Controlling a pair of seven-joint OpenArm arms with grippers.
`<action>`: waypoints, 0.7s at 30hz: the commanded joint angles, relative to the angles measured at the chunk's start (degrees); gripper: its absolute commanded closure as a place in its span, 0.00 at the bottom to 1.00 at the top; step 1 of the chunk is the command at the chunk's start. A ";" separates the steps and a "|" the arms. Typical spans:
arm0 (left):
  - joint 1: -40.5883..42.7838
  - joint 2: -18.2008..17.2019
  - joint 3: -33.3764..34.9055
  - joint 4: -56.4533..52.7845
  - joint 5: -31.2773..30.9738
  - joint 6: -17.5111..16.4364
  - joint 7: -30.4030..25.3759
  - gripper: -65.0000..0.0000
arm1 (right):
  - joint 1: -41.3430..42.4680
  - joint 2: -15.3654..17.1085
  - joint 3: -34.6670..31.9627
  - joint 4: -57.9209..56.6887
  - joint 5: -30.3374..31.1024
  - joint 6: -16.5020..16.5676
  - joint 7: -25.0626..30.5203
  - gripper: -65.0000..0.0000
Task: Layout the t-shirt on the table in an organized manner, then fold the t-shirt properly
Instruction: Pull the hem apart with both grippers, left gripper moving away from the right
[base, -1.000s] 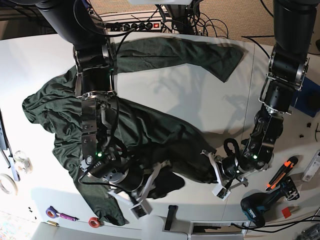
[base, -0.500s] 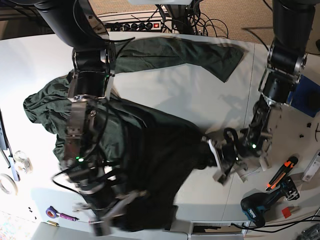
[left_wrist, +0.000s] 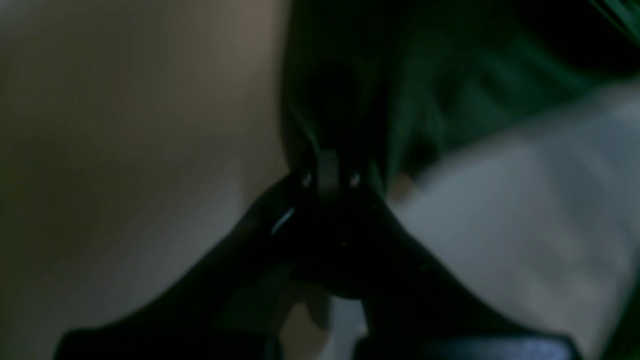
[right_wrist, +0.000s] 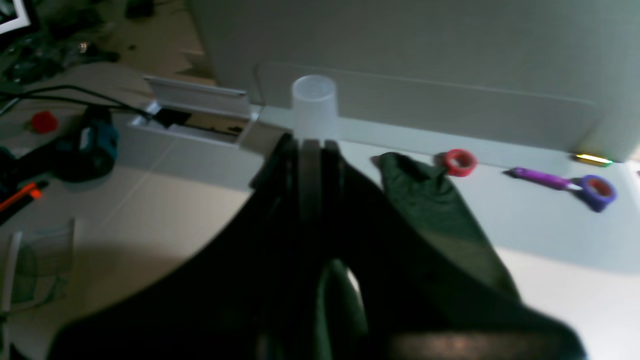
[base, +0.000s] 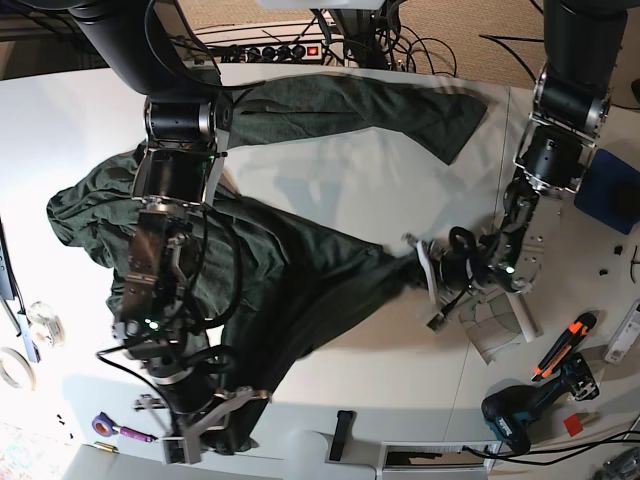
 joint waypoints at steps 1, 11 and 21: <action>-1.62 -1.22 -0.33 1.29 -2.99 -0.90 0.61 1.00 | 2.38 -0.13 -0.63 -0.61 0.26 0.17 3.39 1.00; -1.62 -6.88 -0.52 6.34 -28.20 -5.67 21.94 1.00 | 10.86 -0.13 -6.99 -17.92 0.04 0.17 10.67 1.00; -1.49 -7.02 -0.52 8.31 -45.06 -5.67 38.79 1.00 | 17.42 -1.90 -8.44 -21.44 -2.08 -1.68 14.14 1.00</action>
